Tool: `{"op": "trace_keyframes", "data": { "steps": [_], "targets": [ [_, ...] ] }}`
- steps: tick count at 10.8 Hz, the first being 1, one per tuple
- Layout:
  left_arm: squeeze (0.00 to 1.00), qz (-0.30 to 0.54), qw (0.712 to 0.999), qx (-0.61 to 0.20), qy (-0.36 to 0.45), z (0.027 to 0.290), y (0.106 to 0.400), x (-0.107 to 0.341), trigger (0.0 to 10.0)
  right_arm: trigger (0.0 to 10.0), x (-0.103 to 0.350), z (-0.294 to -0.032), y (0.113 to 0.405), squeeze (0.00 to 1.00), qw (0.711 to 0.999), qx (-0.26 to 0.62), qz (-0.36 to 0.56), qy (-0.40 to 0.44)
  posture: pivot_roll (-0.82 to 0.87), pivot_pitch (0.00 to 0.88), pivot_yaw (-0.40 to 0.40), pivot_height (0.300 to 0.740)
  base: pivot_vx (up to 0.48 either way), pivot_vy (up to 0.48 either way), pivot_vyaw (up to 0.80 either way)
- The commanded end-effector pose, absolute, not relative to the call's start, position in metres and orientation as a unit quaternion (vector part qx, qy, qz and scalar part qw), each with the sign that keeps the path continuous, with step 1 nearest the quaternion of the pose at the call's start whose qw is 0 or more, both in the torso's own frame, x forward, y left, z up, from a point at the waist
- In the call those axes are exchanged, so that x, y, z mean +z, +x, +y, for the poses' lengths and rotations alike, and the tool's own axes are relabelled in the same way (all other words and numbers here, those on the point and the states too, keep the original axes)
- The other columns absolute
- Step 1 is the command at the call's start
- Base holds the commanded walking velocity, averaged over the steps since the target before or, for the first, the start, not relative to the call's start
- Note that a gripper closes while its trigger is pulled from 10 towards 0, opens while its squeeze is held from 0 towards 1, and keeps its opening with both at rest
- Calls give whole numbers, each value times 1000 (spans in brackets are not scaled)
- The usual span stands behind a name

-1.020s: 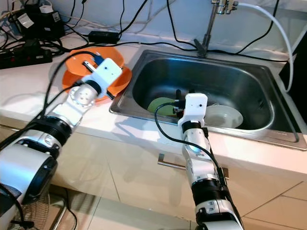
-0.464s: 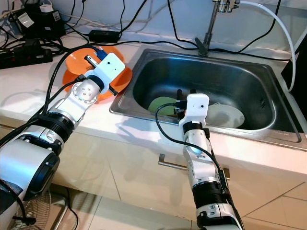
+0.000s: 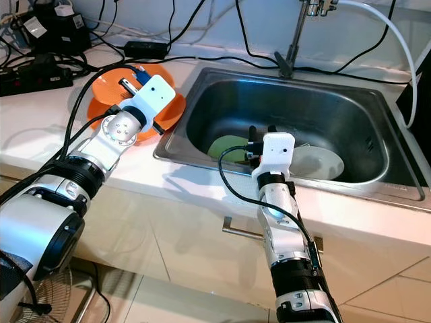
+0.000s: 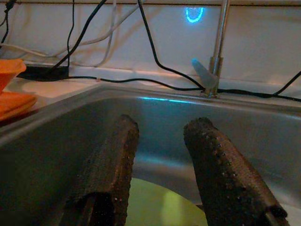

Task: Kitchen organization

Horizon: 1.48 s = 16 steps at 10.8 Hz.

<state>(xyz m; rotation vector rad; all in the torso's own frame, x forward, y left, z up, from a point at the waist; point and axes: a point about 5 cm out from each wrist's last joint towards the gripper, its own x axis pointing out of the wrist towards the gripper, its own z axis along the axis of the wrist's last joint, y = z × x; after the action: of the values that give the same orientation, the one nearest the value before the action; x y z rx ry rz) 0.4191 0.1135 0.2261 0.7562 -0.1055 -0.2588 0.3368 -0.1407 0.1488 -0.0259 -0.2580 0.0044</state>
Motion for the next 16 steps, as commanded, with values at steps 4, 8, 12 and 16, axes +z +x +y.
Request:
{"op": "trace_keyframes", "data": {
  "steps": [4, 8, 12, 16],
  "targets": [
    [0, -52, 921, -138, 361, 108, 420, 230, 0, 10000, 136, -144, 333, 0, 995, -8, -99, -14, 137, 72, 41, 740, 0, 0, 0],
    [0, -56, 922, -136, 358, 110, 420, 231, 0, 10000, 137, -144, 333, 0, 995, -8, -98, -15, 139, 69, 39, 740, 0, 0, 0],
    [0, -77, 926, -124, 348, 113, 420, 237, 0, 10000, 137, -143, 334, 0, 995, -7, -98, -15, 146, 68, 33, 740, 0, 0, 0],
    [0, -113, 929, -113, 333, 112, 419, 246, 0, 10000, 137, -143, 335, 0, 995, -6, -98, -15, 152, 68, 30, 740, 0, 0, 0]
  ]
}}
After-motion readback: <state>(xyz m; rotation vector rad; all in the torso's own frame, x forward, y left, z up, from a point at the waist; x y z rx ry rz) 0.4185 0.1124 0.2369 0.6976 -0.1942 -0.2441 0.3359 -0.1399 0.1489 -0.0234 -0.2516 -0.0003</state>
